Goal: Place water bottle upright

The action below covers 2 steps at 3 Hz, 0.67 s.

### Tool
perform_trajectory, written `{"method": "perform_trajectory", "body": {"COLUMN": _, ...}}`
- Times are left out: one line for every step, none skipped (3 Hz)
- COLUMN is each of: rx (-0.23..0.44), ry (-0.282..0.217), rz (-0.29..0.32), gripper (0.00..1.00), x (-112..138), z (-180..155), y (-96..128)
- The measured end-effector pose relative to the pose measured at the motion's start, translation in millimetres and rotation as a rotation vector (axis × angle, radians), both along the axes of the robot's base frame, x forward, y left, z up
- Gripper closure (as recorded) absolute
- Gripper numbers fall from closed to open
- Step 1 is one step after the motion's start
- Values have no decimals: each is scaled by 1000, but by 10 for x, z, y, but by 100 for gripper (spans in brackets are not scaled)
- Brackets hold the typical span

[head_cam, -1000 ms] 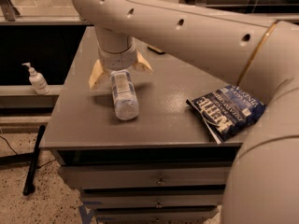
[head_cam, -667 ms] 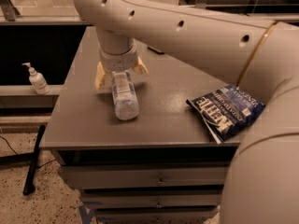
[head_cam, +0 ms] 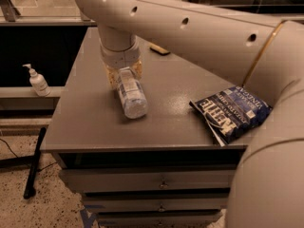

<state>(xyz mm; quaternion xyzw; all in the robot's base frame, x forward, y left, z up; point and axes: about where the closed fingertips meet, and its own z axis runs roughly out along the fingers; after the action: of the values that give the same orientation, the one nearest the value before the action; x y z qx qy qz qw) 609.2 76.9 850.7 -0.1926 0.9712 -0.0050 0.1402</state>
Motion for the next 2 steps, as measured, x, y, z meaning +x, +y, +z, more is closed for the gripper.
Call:
{"method": "perform_trajectory", "body": {"rx": 51, "ry": -78, "rz": 70, "gripper": 88, "x": 139, "z": 320, "y": 68}}
{"method": "perform_trajectory", "body": {"rx": 132, "ry": -205, "rz": 195, "gripper": 100, "x": 292, "z": 746, "y": 91}}
